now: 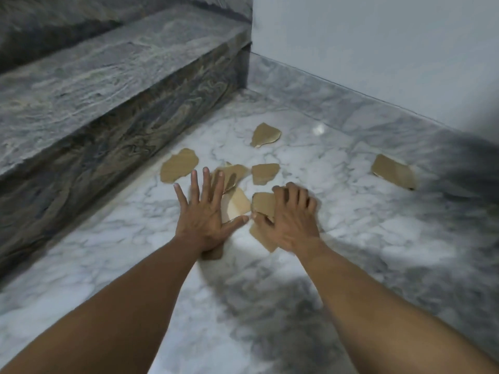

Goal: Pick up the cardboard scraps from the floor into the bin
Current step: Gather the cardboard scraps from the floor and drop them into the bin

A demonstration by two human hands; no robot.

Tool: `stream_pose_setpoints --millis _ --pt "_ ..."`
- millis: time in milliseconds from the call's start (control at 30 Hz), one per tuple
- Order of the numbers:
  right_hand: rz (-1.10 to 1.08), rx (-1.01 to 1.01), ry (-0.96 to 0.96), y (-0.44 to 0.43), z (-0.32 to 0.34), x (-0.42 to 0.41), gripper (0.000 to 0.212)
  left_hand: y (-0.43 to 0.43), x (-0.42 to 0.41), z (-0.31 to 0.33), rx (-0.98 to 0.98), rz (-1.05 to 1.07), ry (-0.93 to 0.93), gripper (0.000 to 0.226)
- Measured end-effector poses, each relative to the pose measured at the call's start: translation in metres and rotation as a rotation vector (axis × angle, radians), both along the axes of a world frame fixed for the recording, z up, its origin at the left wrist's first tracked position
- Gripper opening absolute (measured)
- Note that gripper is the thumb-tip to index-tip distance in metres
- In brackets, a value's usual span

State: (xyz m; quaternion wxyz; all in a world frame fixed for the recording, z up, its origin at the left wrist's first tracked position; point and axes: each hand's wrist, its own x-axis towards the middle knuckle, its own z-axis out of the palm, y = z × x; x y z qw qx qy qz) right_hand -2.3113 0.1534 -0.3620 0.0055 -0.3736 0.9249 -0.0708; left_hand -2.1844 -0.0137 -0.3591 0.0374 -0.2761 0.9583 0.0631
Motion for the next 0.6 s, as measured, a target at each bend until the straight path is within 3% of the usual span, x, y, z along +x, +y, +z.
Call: stream_pose_setpoints --millis 167,367,500,600 --pt "0.105 0.087 -0.089 -0.038 0.003 -0.037 0.105 -0.034 -0.018 -0.003 -0.013 -0.027 -0.005 0.116" --pt "0.089 0.158 -0.154 -0.064 -0.003 -0.064 0.085 -0.067 -0.038 -0.006 0.07 0.068 -0.064 0.097" --pt "-0.042 0.057 -0.011 -0.057 -0.008 -0.065 0.065 -0.065 -0.066 -0.009 0.018 -0.012 0.097 0.077" --pt "-0.203 0.062 0.016 -0.042 -0.013 -0.07 0.062 -0.05 -0.094 -0.011 -0.047 -0.088 0.173 0.074"
